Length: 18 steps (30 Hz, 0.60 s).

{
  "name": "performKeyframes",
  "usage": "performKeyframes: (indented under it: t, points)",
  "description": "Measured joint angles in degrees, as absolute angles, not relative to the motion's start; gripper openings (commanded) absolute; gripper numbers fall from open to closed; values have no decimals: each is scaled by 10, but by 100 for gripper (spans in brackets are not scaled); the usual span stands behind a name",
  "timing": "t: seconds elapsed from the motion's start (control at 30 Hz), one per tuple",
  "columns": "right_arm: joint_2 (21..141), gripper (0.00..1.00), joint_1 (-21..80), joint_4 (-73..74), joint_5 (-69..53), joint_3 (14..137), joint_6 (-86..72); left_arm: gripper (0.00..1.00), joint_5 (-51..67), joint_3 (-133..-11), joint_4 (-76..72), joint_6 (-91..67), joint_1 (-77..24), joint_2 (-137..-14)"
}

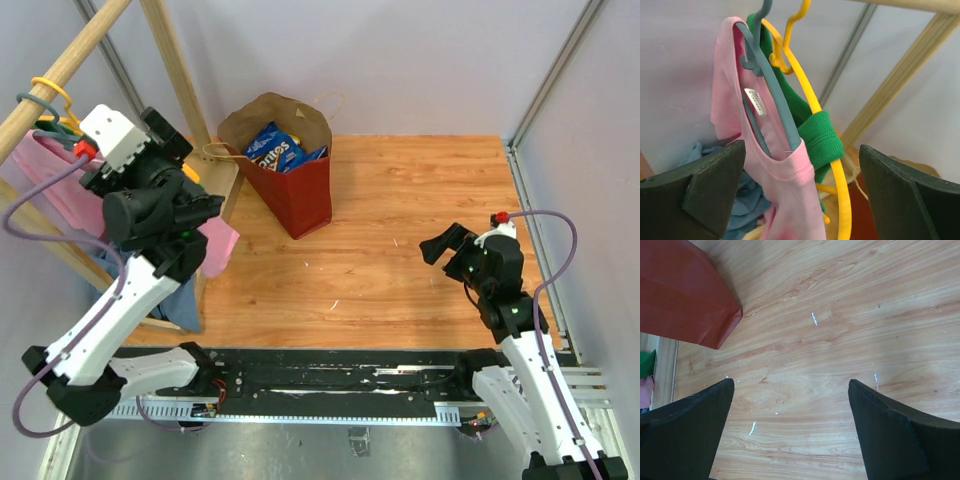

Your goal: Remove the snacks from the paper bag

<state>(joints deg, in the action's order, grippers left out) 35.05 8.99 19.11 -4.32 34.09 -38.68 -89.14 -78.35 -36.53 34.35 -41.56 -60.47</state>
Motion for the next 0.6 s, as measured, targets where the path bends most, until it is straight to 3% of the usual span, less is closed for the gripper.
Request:
performKeyframes:
  t: [0.37, 0.6]
  points:
    - [351, 99, 90, 191, -46, 339, -370, 100, -895, -762, -640, 587, -315, -720]
    - [352, 99, 90, 188, -47, 335, -360, 100, -896, -838, -834, 823, -259, -860]
